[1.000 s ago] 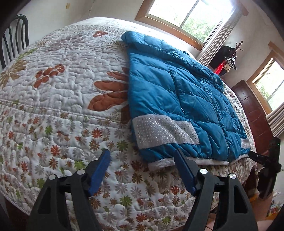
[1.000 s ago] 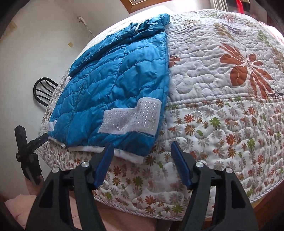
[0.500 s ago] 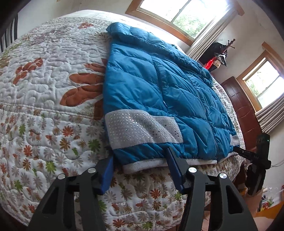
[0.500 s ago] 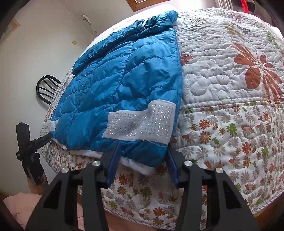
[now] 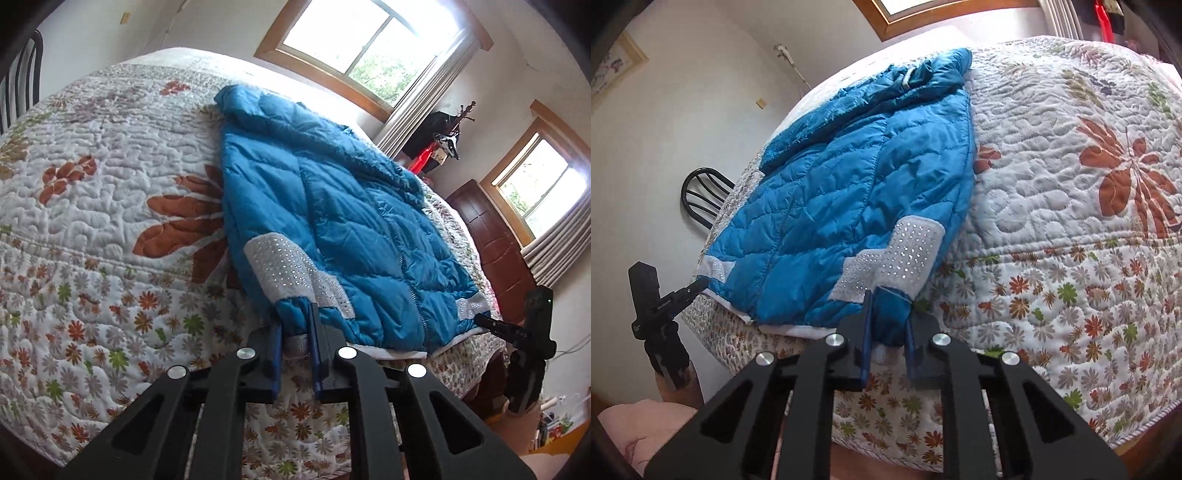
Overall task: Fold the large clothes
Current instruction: 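Close both tools on the jacket hem edge, then lift the hem with both tools, fold it toward the collar, open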
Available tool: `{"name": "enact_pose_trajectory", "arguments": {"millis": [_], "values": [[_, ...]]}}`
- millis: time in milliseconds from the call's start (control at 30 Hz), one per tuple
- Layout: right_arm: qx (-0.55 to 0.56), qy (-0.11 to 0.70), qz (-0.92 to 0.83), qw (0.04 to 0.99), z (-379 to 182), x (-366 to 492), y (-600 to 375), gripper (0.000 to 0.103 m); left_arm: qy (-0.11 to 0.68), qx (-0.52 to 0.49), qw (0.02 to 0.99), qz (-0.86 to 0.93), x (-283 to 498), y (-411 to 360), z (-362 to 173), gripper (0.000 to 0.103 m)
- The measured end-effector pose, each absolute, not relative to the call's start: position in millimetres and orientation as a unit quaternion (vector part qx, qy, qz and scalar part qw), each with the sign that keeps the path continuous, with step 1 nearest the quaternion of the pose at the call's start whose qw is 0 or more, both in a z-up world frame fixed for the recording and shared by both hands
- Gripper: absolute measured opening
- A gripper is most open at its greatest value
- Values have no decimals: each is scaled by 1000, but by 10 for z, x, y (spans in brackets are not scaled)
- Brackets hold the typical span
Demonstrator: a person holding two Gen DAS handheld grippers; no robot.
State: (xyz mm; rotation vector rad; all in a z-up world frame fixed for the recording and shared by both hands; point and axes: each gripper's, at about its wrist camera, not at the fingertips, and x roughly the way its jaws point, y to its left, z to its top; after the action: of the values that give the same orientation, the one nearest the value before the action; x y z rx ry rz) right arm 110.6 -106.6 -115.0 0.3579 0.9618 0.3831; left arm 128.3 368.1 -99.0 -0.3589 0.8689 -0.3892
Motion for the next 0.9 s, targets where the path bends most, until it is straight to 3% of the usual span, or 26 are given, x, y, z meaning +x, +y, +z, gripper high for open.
{"name": "enact_pose_trajectory", "arguments": {"millis": [467,900], "values": [[160,409,210,874,-99,1894,-1105,12,338,-187,893,-230,2031,3719,-42,10],[204,465,176,843,-87,3373,-1184,12,364,-254,872,-205,3549,3781,-138,10]]}}
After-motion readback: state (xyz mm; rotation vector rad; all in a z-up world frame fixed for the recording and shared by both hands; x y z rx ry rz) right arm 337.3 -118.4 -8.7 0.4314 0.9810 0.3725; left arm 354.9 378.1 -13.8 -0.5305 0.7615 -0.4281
